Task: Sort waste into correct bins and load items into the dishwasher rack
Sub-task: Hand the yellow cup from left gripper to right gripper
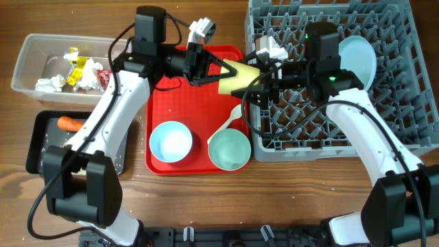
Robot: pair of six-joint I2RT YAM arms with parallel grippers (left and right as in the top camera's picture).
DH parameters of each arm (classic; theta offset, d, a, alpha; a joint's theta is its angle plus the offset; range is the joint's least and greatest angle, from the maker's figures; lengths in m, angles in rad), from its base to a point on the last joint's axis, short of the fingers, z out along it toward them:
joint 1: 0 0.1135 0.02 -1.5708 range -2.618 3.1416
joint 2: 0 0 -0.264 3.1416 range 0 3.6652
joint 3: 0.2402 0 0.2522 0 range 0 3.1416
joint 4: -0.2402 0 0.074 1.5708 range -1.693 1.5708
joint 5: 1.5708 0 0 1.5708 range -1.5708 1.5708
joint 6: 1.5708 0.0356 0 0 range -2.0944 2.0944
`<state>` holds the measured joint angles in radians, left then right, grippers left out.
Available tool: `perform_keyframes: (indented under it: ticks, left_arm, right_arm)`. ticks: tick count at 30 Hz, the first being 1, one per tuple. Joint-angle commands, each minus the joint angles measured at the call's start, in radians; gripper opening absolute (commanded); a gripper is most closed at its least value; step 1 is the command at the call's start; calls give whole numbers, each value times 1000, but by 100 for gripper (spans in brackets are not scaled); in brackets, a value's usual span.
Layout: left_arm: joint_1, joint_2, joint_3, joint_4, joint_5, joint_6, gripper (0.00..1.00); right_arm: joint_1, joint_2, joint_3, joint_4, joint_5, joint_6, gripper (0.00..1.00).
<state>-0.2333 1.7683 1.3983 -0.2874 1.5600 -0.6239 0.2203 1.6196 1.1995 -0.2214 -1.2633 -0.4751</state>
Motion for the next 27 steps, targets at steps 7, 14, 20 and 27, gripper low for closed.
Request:
perform_keyframes:
  ticks: [7, 14, 20, 27]
  left_arm:
    - [0, -26, 16, 7, 16, 5, 6]
    - [0, -26, 16, 7, 16, -14, 12]
    - [0, -26, 16, 8, 17, -17, 12]
    - [1, -26, 16, 8, 17, -17, 12]
  right_arm:
    - [18, 13, 3, 4, -60, 13, 62]
    - [18, 13, 3, 19, -60, 36, 56]
    - [16, 13, 3, 23, -59, 49, 53]
    - [0, 13, 3, 20, -59, 60, 47]
